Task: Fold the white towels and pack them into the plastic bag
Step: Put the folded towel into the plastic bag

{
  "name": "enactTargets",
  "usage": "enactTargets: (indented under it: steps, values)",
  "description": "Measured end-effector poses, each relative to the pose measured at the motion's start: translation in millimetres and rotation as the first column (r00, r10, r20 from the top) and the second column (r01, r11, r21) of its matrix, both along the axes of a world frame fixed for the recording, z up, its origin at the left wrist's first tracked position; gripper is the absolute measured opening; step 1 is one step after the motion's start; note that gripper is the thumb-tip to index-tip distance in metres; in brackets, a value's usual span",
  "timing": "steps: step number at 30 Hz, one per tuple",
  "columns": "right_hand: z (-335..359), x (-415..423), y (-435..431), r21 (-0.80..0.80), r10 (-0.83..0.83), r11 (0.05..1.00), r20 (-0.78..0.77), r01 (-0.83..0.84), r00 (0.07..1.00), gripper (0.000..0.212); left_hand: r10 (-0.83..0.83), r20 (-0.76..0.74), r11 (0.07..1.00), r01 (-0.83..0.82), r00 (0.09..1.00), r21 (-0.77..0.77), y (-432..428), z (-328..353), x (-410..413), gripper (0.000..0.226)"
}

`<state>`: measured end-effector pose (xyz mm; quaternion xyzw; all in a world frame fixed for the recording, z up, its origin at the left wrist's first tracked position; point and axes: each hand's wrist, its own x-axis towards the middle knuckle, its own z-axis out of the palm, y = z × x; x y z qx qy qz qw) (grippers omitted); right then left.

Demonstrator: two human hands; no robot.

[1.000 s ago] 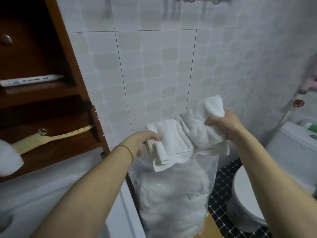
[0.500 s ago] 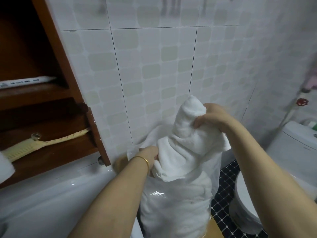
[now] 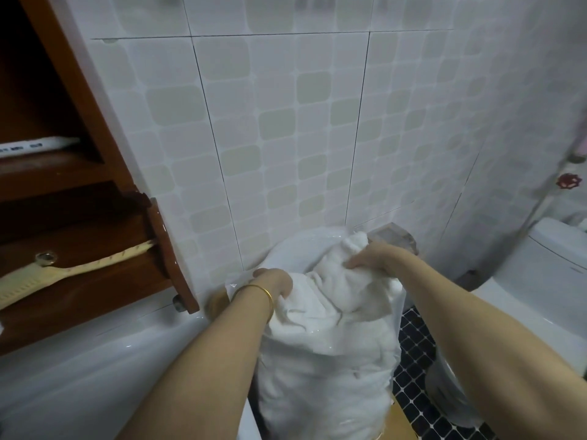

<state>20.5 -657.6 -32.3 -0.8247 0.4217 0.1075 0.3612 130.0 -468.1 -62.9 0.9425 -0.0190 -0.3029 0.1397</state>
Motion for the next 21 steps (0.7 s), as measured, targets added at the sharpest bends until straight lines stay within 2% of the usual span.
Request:
enactTargets:
  steps: [2, 3, 6, 8, 11, 13, 15, 17, 21]
  values:
    - [-11.0, 3.3, -4.3, 0.021, 0.008, 1.0, -0.087, -0.006, 0.996, 0.076, -0.228, 0.055, 0.969, 0.221, 0.972, 0.107, 1.4, -0.8, -1.8, 0.049]
    - [-16.3, 5.0, -6.7, 0.008, 0.02, 1.0, -0.125, -0.019, 0.992, 0.077, -0.28, 0.054, 0.948, 0.267, 0.959, 0.176, -2.5, -4.3, -1.8, 0.049]
    - [-25.2, 2.4, -11.5, -0.144, 0.044, 0.987, -0.212, -0.076, 0.976, 0.073, -0.223, 0.041, 0.956, 0.21, 0.974, 0.205, 1.0, -14.8, -6.5, 0.06]
    - [-32.8, -0.7, -13.8, -0.169, 0.07, 0.978, -0.294, -0.123, 0.953, 0.072, -0.266, 0.064, 0.95, 0.25, 0.962, 0.186, 4.1, -15.0, -10.0, 0.057]
    - [-41.1, -8.0, -12.6, -0.142, 0.075, 0.98, -0.397, -0.142, 0.915, 0.071, -0.42, -0.059, 0.846, 0.415, 0.905, 0.336, 4.4, -1.4, -18.2, 0.042]
    - [-39.8, -14.2, -8.7, -0.197, 0.019, 0.975, -0.379, -0.101, 0.925, 0.067, -0.517, -0.127, 0.758, 0.521, 0.847, 0.392, 5.0, 9.5, -20.9, 0.039]
    - [-37.5, -18.7, -9.5, -0.276, -0.01, 0.954, -0.41, -0.114, 0.912, 0.066, -0.554, -0.148, 0.72, 0.561, 0.819, 0.407, 6.5, 20.1, -21.8, 0.039]
    - [-28.7, -20.7, -11.7, -0.316, -0.032, 0.939, -0.473, -0.135, 0.881, 0.07, -0.567, -0.193, 0.709, 0.594, 0.801, 0.382, 7.3, 30.2, -21.0, 0.039]
    - [-9.9, -26.4, -13.4, -0.345, 0.022, 0.907, -0.535, -0.242, 0.845, 0.064, -0.416, -0.467, 0.76, 0.58, 0.78, 0.293, 5.5, 51.4, -19.6, 0.057]
